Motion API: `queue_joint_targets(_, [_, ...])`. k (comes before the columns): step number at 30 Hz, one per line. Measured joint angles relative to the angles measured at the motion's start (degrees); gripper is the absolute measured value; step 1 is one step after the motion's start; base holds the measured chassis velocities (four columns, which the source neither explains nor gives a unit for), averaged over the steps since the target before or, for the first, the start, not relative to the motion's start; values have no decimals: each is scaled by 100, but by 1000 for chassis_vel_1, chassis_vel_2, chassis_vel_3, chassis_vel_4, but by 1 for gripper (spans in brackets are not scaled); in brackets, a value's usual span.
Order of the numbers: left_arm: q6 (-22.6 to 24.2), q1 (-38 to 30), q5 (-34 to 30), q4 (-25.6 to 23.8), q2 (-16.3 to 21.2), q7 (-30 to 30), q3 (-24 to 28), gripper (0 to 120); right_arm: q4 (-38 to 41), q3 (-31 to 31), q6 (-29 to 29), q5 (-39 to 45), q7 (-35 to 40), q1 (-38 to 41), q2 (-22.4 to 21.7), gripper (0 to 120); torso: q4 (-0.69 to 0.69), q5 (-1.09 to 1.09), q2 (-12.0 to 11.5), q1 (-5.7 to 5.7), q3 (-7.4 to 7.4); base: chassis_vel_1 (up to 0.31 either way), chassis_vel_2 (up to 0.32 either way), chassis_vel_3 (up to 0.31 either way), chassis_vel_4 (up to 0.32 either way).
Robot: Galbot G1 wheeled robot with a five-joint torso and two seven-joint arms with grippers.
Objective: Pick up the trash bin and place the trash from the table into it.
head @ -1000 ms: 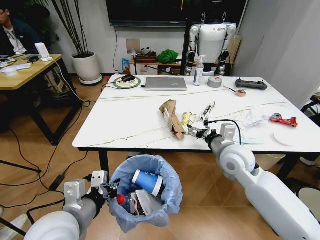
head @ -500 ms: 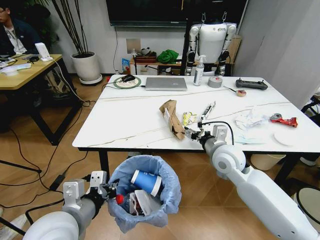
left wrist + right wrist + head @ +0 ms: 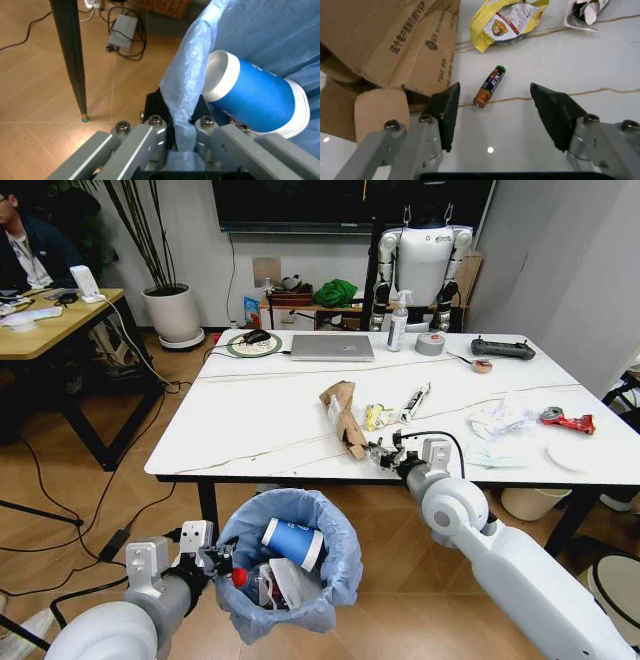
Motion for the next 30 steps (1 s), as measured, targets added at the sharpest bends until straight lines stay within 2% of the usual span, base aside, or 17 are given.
queue_joint_targets(1, [0, 0, 0, 0, 0, 0, 0, 2, 0, 0, 0, 0, 0, 0, 0, 49, 0, 0, 0, 0, 0, 0, 0, 0, 0])
queue_joint_targets(9, [0, 0, 0, 0, -5, -1, 3, 2, 12, 31, 6, -86, -1, -97, -27, 15, 0, 0, 1, -1, 0, 0, 0, 0, 0])
queue_joint_targets(10, [0, 0, 0, 0, -5, -1, 3, 2, 12, 31, 6, -86, -1, -97, -27, 15, 0, 0, 1, -1, 0, 0, 0, 0, 0])
queue_joint_targets(13, [0, 1, 1, 0, -10, 0, 5, 2, 20, 28, 6, -98, -2, -99, -30, 3, 0, 0, 1, -1, 0, 0, 0, 0, 0])
queue_joint_targets(22, [0, 9, 6, 0, -9, 0, 5, 2, 36, 48, 35, -80, 3, -80, -38, 0, 0, 1, 1, 0, 1, 0, 0, 0, 0])
queue_joint_targets(29, [0, 22, 11, 0, -14, -1, 2, 2, 437, 246, 230, 237, -48, -110, -69, 0, 1, 2, 0, 1, 1, 0, 0, 0, 0])
queue_joint_targets(30, [0, 20, 11, 0, -19, -1, 3, 2, 711, 283, 286, 293, -195, -179, -130, 0, 0, 1, -1, 1, 1, 0, 0, 0, 0])
